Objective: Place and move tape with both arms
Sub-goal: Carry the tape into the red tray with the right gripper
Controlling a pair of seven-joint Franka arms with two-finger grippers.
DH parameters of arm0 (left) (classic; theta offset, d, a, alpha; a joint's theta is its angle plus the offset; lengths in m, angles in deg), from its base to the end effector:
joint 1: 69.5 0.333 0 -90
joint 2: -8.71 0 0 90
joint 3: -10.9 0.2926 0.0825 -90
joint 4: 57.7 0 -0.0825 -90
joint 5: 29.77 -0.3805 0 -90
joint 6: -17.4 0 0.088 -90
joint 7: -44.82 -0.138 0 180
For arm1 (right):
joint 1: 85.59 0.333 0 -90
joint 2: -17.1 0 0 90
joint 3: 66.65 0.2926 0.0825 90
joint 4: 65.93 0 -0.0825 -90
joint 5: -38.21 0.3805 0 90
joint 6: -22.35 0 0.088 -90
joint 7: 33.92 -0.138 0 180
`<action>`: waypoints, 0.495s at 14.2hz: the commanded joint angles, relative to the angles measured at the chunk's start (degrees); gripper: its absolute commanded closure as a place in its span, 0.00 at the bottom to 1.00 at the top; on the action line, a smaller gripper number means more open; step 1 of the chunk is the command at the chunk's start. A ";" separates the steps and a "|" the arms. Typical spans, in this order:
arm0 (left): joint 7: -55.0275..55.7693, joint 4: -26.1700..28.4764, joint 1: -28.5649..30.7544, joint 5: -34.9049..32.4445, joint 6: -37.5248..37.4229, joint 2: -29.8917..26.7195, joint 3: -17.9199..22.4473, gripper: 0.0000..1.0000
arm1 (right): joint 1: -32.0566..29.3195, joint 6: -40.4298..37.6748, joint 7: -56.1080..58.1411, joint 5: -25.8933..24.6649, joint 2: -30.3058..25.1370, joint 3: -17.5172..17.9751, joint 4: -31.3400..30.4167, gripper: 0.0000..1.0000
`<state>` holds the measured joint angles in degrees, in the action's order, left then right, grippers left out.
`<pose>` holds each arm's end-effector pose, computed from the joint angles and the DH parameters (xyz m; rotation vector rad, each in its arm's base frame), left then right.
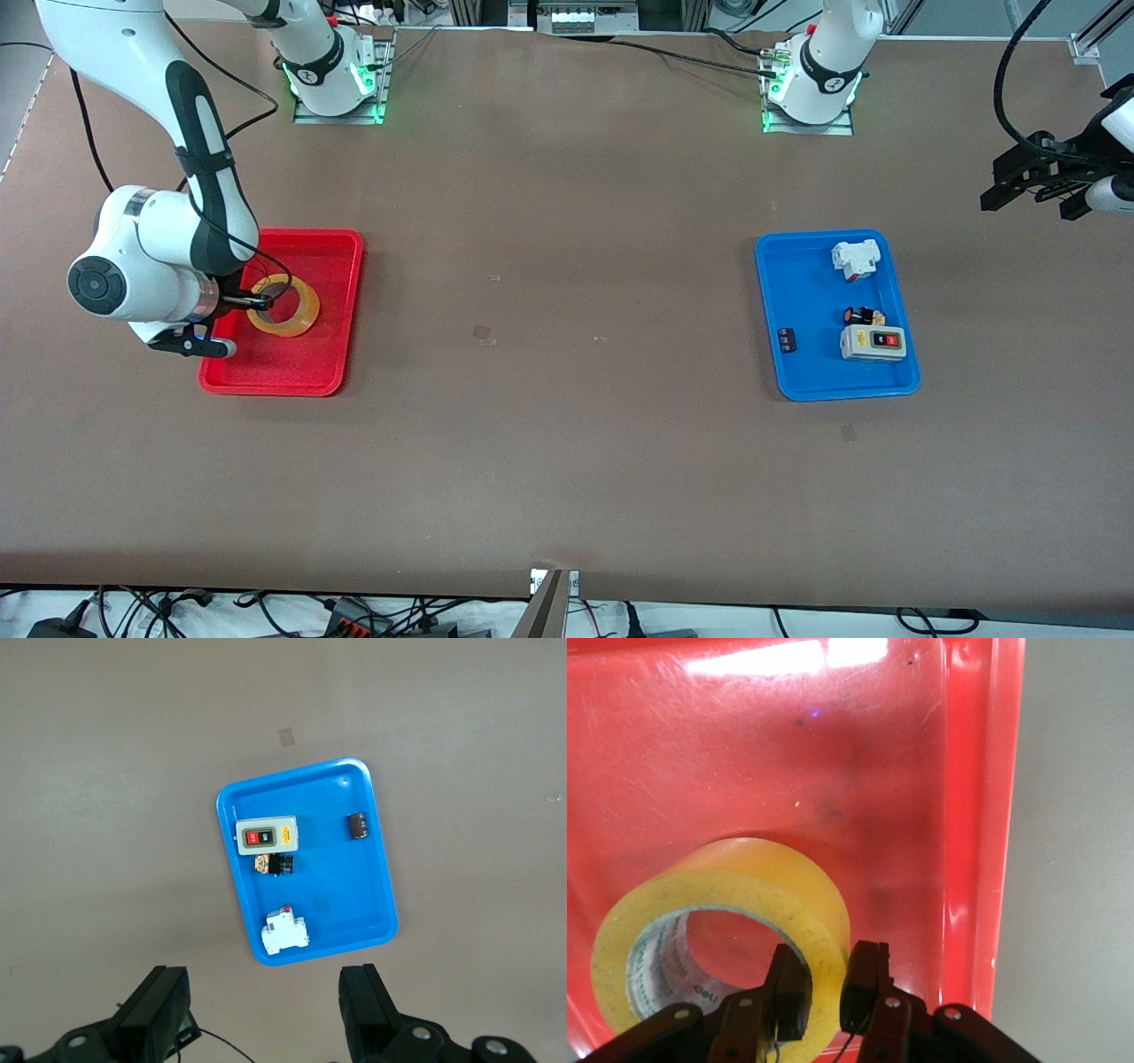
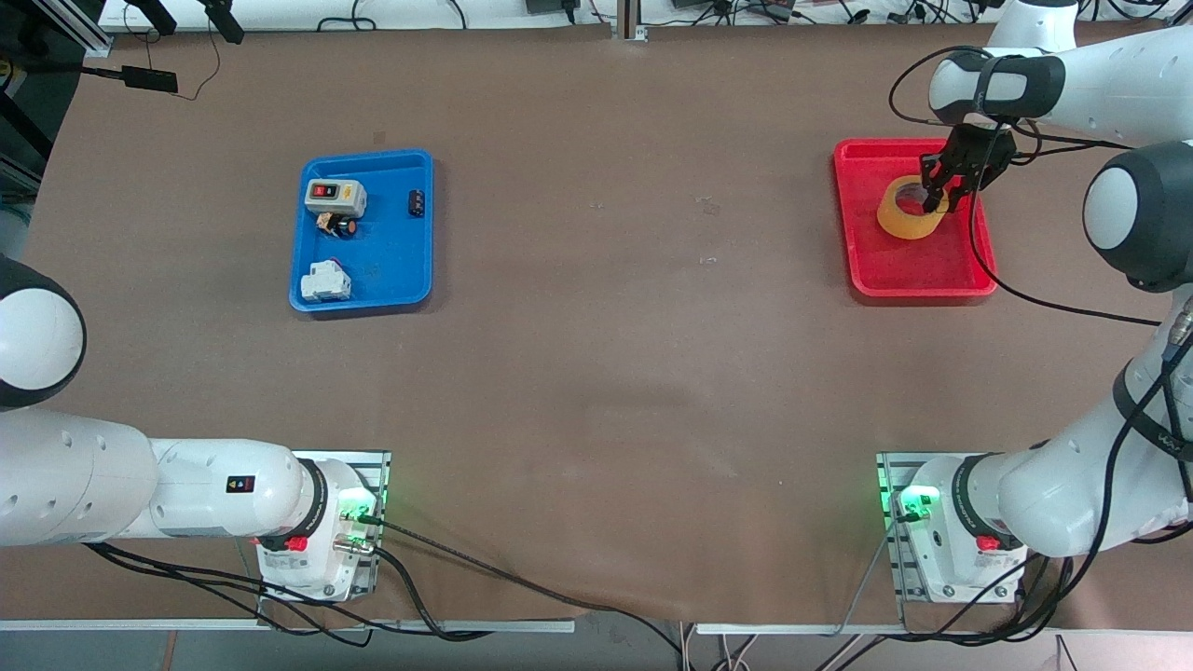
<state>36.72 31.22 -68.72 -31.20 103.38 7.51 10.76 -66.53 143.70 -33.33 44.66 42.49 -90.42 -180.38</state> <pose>0.5370 0.0096 0.5843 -3.1121 0.2007 0.0502 0.5523 -0.0432 0.1851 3.0268 -0.2020 -0.4337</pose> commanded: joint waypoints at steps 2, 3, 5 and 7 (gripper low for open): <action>-0.34 0.11 -0.08 -1.47 -0.81 -0.74 -0.31 0.00 | 0.63 -0.66 1.09 0.50 -1.82 -0.14 0.27 0.00; -0.34 0.11 -0.08 -1.47 -0.90 -0.74 -0.31 0.00 | 0.63 -3.72 1.00 0.50 -4.18 -0.14 0.98 0.00; -0.34 0.11 -0.08 -1.47 -0.90 -0.74 -0.31 0.00 | 0.63 -9.79 1.26 0.41 -7.97 -0.14 5.18 0.00; -0.34 0.02 0.01 -1.39 -0.90 -0.74 -0.31 0.00 | 0.54 -18.30 1.53 0.32 -9.12 -0.05 14.12 0.00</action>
<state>36.72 31.22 -68.72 -31.20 103.23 7.51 10.76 -65.95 133.26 -33.12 44.66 36.37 -90.43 -173.01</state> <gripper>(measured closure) 0.000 0.000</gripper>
